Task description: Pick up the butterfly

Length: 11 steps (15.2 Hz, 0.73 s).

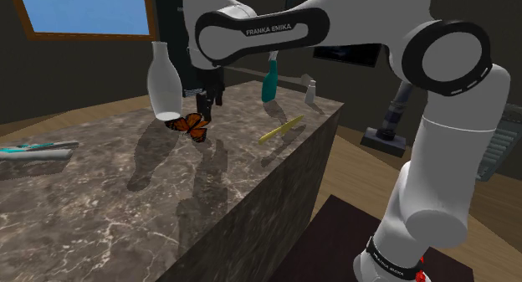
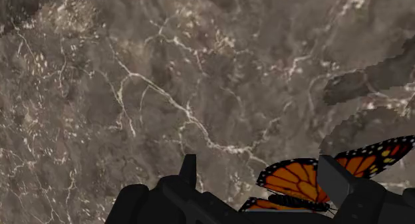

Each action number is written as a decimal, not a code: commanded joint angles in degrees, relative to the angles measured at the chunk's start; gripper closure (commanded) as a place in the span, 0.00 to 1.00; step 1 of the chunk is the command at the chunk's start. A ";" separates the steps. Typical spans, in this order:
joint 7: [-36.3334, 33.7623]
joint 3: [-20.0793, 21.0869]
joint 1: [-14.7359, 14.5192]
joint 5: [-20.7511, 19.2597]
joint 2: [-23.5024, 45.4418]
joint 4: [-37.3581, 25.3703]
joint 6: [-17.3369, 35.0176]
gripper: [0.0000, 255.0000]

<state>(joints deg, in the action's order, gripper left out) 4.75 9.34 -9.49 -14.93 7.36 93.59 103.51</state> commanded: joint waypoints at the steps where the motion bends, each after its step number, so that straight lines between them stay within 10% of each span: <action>1: -0.02 0.65 -1.12 -1.89 4.07 -4.93 -0.47 0.00; 8: 1.31 1.69 -6.58 -8.37 19.40 -25.50 -4.50 0.00; 11: 0.57 1.61 -6.33 -8.43 18.98 -22.58 -2.10 0.00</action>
<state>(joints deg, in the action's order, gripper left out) 5.48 10.98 -15.80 -23.21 26.13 70.61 100.76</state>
